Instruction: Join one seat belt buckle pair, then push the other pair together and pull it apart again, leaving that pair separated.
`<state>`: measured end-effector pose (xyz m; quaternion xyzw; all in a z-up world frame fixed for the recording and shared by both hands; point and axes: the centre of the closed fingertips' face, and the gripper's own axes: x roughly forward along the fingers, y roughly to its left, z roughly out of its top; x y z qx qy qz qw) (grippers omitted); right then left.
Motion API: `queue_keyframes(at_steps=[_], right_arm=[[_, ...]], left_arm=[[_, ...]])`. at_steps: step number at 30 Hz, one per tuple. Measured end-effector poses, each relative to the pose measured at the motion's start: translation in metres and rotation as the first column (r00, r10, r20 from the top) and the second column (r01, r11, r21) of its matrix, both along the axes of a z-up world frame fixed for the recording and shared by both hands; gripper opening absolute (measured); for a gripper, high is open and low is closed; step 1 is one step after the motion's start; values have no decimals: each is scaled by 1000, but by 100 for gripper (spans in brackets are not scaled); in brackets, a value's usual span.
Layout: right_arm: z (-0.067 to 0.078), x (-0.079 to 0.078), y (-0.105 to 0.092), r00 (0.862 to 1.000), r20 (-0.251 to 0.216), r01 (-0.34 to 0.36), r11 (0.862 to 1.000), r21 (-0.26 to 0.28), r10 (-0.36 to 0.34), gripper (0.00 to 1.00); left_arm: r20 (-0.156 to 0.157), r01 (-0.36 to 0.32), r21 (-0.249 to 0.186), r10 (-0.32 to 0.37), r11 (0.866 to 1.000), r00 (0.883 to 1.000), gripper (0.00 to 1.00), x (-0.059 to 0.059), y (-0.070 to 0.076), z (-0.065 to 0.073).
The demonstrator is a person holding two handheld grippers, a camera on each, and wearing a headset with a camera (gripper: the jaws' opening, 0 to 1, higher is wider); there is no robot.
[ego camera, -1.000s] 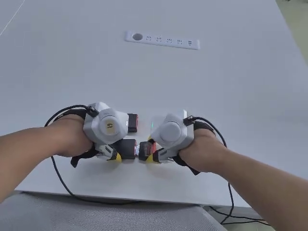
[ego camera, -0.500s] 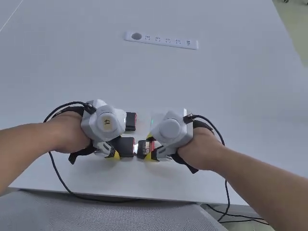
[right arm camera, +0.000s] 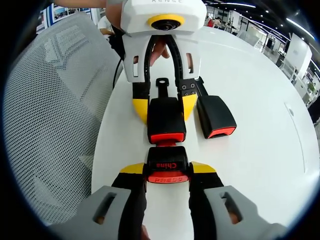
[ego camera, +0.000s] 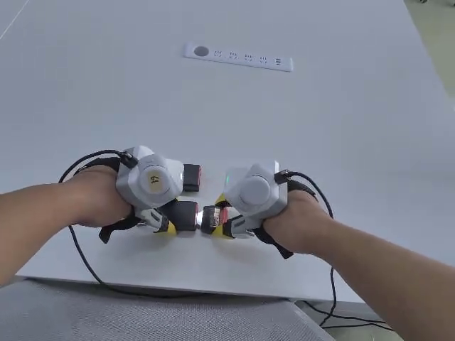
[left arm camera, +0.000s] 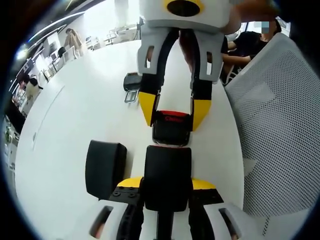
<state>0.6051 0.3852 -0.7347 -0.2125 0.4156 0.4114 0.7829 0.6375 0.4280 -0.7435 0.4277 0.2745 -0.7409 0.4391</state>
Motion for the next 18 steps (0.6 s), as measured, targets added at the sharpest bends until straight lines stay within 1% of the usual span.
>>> queue_keyframes(at_steps=[5, 9, 13, 18], right_arm=[[0, 0, 0, 1000, -9, 11, 1000, 6, -11, 31], [-1, 0, 0, 1000, -5, 14, 1000, 3, -14, 31], [-1, 0, 0, 1000, -2, 16, 1000, 5, -16, 31], [-1, 0, -1, 1000, -3, 16, 1000, 0, -16, 32]], left_arm=[[4, 16, 6, -16, 1000, 1000, 34, 0, 0, 0], [11, 18, 3, -18, 1000, 1000, 35, 0, 0, 0], [4, 20, -1, -20, 1000, 1000, 35, 0, 0, 0], [7, 28, 2, -28, 1000, 1000, 35, 0, 0, 0]])
